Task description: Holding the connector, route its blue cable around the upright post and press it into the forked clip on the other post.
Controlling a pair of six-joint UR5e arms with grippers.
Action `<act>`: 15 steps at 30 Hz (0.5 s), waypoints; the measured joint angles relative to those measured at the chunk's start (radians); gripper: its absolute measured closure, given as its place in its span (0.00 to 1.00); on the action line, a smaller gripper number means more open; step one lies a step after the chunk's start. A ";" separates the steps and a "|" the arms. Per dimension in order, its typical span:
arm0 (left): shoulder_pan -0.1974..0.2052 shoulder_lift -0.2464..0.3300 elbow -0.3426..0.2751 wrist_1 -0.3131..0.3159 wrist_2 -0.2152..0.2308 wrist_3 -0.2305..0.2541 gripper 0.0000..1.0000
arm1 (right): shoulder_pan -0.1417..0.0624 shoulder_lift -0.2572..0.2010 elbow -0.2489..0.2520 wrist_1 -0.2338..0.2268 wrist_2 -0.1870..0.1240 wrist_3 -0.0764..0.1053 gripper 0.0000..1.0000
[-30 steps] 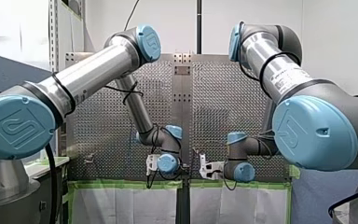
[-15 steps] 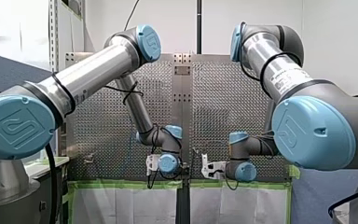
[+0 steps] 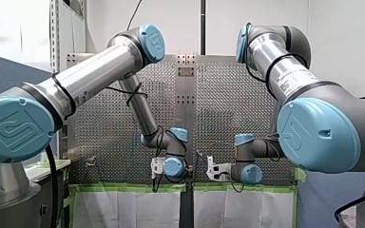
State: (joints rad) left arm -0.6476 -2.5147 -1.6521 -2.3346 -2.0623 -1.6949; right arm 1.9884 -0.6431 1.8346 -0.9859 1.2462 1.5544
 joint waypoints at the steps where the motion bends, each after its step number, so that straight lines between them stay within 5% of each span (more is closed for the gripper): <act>1: -0.002 0.000 0.000 0.000 0.000 0.000 1.00 | 0.000 0.000 -0.001 0.000 0.000 0.000 1.00; 15: -0.017 0.001 0.004 0.001 -0.042 -0.006 1.00 | -0.015 -0.015 -0.002 0.005 0.027 -0.015 1.00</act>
State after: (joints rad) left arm -0.6647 -2.5138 -1.6482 -2.3335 -2.1046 -1.7010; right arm 1.9737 -0.6583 1.8326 -0.9807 1.2727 1.5396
